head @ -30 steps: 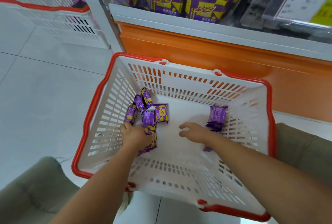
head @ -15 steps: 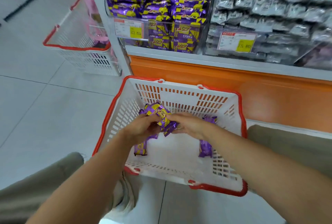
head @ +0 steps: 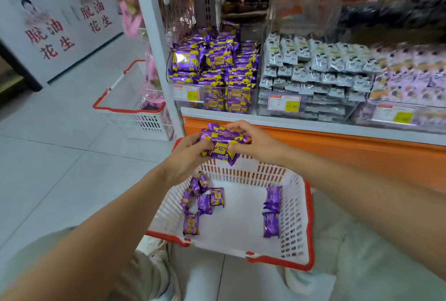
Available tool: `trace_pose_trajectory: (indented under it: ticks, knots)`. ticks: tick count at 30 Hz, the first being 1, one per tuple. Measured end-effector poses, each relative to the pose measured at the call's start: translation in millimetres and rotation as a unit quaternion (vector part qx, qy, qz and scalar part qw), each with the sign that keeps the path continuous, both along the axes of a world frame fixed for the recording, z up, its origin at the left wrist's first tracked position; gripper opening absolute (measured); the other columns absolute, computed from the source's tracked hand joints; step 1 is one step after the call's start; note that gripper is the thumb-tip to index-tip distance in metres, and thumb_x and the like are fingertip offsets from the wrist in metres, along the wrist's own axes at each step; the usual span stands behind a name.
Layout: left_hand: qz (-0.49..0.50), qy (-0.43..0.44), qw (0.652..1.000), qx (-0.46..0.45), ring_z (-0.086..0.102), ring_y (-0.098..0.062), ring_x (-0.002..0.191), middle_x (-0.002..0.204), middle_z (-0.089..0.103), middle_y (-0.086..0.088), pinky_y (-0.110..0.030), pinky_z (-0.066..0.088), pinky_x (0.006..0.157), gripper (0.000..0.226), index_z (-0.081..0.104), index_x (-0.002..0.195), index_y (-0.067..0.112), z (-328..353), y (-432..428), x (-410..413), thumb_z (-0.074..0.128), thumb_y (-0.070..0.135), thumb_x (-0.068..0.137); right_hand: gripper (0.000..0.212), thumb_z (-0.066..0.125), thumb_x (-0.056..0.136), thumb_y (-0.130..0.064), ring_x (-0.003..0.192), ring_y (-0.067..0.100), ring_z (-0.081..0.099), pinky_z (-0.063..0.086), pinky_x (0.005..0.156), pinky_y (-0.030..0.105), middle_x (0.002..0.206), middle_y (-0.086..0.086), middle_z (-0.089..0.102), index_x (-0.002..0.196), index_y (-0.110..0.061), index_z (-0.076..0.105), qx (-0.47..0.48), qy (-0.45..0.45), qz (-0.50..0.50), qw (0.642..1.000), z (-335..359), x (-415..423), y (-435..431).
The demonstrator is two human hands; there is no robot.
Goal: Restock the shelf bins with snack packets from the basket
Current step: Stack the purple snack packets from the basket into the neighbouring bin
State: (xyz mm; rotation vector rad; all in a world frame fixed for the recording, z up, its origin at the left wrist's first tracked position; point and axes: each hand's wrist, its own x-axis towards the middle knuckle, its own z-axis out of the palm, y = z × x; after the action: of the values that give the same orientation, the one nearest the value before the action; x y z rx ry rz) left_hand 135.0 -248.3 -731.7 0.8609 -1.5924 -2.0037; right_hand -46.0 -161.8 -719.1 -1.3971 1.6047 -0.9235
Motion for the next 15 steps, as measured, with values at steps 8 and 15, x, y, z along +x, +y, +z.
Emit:
trace_pose_trajectory:
  ticks: [8,15]
  knots:
    - [-0.050,-0.044,0.993,-0.102,0.065,-0.026,0.106,0.119,0.067,-0.014,-0.039,0.053,0.093,0.042,0.051,0.131,0.005,20,-10,-7,0.063,0.012,0.092,0.063,0.073,0.085,-0.022,0.120,0.010,0.049,0.045,0.096,0.024,0.131,-0.005,0.048,0.141,-0.024,0.043,-0.043,0.086,0.002,0.995,19,-12,-5]
    - [-0.078,-0.085,0.988,-0.098,0.064,-0.023,0.110,0.116,0.069,-0.003,-0.037,0.052,0.094,0.058,0.047,0.130,0.017,14,-19,-3,0.072,-0.001,0.081,0.070,0.075,0.082,-0.022,0.118,0.007,0.045,0.039,0.096,0.021,0.137,-0.002,0.046,0.142,-0.020,0.039,-0.102,0.223,0.048,0.968,14,-12,-13]
